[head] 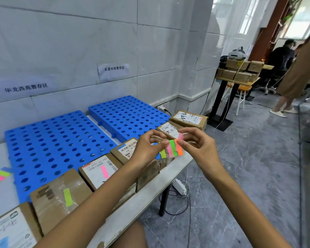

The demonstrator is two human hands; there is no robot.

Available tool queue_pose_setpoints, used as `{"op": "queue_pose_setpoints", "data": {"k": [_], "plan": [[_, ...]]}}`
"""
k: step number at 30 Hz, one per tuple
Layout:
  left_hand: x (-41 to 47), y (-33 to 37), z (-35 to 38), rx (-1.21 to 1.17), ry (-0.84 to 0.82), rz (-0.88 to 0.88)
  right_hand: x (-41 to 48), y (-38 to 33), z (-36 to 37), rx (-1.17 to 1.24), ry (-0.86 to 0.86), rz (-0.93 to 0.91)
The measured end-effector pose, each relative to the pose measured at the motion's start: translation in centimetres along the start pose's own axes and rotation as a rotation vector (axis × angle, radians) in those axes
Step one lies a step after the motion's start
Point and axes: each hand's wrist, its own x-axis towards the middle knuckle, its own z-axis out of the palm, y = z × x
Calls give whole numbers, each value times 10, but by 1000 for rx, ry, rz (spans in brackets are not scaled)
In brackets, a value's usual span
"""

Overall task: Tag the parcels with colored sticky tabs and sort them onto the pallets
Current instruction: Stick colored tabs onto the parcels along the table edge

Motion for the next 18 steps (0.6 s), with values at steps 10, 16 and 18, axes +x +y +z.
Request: {"op": "queue_pose_setpoints", "data": {"k": [10, 16, 18], "plan": [[10, 4, -13, 61, 125, 31, 20, 3, -13, -2, 140, 27], [59, 12, -44, 44, 371, 44, 87, 32, -23, -271, 82, 152], [74, 10, -46, 50, 407, 59, 110, 49, -18, -354, 4, 211]]}}
